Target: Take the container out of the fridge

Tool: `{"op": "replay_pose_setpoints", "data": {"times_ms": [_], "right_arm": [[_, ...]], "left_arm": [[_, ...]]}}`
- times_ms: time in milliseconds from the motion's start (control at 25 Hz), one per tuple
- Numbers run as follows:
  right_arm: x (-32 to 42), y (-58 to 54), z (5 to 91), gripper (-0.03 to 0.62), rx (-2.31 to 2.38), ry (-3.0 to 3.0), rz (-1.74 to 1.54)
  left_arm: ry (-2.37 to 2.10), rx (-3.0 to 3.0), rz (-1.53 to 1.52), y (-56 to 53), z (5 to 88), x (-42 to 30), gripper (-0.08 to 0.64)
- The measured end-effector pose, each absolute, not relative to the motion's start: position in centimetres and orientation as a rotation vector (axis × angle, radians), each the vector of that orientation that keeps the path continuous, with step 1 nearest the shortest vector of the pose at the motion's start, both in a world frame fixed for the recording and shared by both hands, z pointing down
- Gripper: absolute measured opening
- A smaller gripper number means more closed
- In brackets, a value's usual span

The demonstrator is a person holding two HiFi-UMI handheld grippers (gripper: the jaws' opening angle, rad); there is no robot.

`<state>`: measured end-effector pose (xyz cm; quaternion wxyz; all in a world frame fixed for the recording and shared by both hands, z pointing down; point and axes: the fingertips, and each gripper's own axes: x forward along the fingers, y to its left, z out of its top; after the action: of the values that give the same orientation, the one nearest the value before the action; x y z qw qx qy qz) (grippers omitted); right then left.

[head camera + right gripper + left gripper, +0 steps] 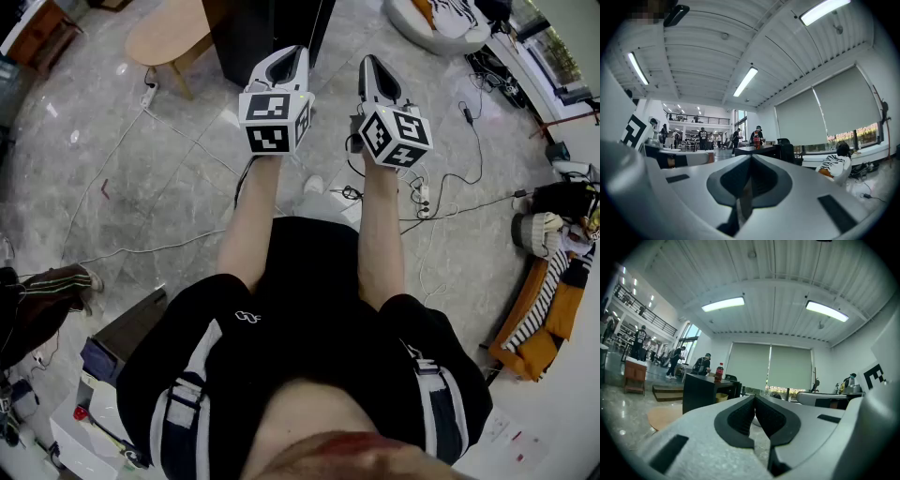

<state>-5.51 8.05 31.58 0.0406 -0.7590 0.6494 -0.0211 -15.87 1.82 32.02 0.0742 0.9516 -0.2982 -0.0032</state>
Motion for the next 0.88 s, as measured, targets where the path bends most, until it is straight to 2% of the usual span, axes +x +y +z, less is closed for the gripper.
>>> {"op": "replay_pose_setpoints", "data": {"times_ms": [520,880], "right_arm": [[-2.7,8.2,32.5,0.012,-2.327,1.890,-0.090],[1.2,4.3,33.6,0.012,-2.292,1.900,-0.115]], "left_arm": [[-0.902,2.827,0.016,1.4,33.4,-14.7,0.009],[-0.965,2.805,0.040,-2.6,34.6,-11.8,0.009]]}}
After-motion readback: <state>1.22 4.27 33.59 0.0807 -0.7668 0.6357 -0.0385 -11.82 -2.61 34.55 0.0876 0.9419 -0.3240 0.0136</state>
